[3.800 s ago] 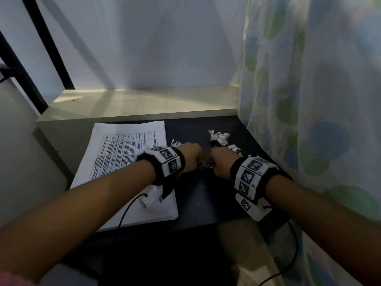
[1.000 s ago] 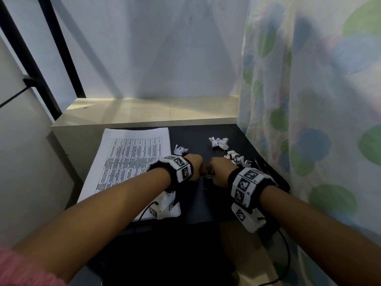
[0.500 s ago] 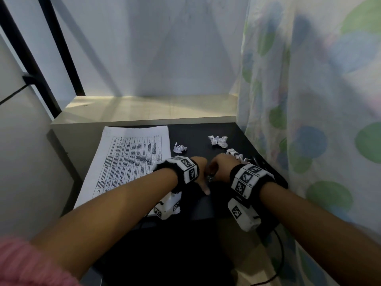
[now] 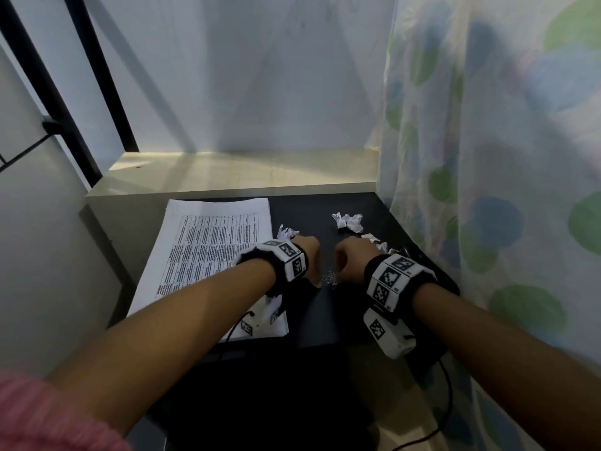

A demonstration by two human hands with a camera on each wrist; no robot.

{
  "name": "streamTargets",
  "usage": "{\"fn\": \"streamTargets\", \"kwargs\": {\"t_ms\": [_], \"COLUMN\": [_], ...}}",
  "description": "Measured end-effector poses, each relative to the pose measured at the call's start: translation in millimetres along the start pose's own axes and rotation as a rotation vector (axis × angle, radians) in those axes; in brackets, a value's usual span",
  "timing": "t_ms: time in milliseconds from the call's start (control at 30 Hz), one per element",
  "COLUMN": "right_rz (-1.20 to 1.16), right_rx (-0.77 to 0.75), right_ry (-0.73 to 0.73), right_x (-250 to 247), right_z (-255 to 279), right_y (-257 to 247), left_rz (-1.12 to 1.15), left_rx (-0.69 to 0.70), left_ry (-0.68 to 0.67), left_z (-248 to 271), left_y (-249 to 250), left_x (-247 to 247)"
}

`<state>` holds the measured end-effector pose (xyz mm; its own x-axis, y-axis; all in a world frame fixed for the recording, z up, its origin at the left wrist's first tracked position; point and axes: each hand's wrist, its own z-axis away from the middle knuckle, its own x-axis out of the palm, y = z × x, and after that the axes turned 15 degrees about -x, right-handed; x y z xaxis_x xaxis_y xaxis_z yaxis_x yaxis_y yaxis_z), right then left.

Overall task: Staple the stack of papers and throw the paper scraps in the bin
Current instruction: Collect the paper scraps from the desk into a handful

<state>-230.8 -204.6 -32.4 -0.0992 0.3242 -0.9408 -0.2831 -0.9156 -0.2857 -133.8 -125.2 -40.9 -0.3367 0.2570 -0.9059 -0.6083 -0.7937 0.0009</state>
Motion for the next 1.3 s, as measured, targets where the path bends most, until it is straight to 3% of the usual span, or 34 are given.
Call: {"fn": "streamTargets", "kwargs": {"t_ms": [67,200,333,600,900,1067,1167,1300], "right_rz": [-0.022,0.066,0.154,0.095,-0.205,-0.409,-0.459,-0.499], "right_rx": [-0.020,-0.166,-0.227,-0.190,-0.085,-0.038,-0.020,-0.007], "right_ry": [0.003,-0.135,-0.143,-0.017,-0.079,0.103,0.144,0.156], "right_x": [-3.1,3.5,13.6,13.7,3.5,1.4,-4.7,-8.6], "right_z": [-0.7,-0.2,-2.4,4.5,0.6,2.6,6.3,12.2], "right_y": [0.5,1.1,0.6,-0.3,14.6,33.6,41.4,49.4], "left_rz": [0.002,-0.003,0.042,0.075,0.131,0.187,0.234,0.228], "left_rx": [-0.001,-0.007,0.013,0.009,0.033,0.040,0.056,0.086], "left_ry": [0.023,0.032,0.013,-0.004,-0.015,-0.037,-0.060,0.013], "left_z": [0.2,-3.1,0.6,3.0,11.1,9.6,9.5,10.0], "left_y": [-0.1,-4.6,-6.3,-4.9,-8.3,2.4,12.5,27.5], "left_x": [0.7,3.6,3.9,6.8,12.0,9.5,7.8,5.9]}}
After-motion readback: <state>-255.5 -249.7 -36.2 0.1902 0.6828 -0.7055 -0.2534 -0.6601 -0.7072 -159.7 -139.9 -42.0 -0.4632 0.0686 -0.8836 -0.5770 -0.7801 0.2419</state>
